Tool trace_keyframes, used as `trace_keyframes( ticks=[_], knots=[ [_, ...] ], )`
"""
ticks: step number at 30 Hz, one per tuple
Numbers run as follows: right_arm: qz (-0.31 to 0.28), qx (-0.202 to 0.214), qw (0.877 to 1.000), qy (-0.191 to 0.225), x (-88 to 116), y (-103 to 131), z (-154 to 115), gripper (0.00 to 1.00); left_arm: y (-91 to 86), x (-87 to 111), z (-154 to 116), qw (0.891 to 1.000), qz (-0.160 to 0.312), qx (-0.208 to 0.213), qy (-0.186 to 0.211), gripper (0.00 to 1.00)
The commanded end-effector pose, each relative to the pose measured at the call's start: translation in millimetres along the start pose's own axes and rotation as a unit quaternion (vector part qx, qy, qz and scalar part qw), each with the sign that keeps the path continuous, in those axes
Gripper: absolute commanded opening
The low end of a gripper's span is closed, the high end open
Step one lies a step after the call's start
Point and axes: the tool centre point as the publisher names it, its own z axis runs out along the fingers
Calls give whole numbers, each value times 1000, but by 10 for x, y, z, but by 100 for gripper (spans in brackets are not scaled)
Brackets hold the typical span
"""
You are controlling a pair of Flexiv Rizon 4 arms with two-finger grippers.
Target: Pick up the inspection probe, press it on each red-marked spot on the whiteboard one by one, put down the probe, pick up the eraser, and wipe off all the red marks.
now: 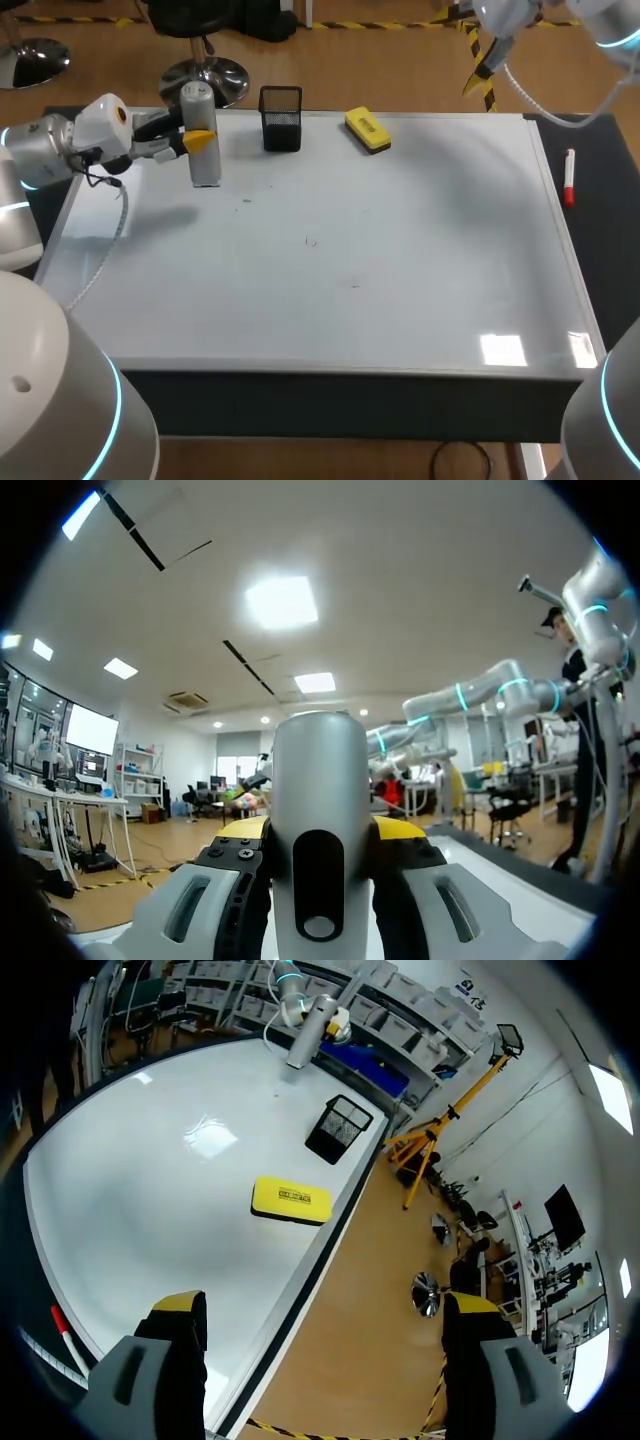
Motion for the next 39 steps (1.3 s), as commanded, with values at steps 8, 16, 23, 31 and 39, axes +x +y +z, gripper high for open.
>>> trace_keyframes(
  ticks=[8, 16, 23, 31, 39],
  knots=[
    [-1, 0, 1000, 5, -17, -7, -15, 100, -162, -230, 201, 999, 15, 5, 37, 0],
    [-1, 0, 1000, 5, -17, -7, -15, 100, -172, -478, 493, 997, 14, 16, 77, 0],
    [-1, 0, 1000, 5, -17, -7, -15, 100, -249, -667, 783, 994, 17, 24, 109, 0],
    [-1, 0, 1000, 5, -17, -7, -15, 100, -312, -866, 1033, 991, 19, 29, 133, 0],
    [-1, 0, 1000, 5, -17, -7, -15, 100, -313, -978, 1189, 990, 14, 39, 136, 0]
  ],
)
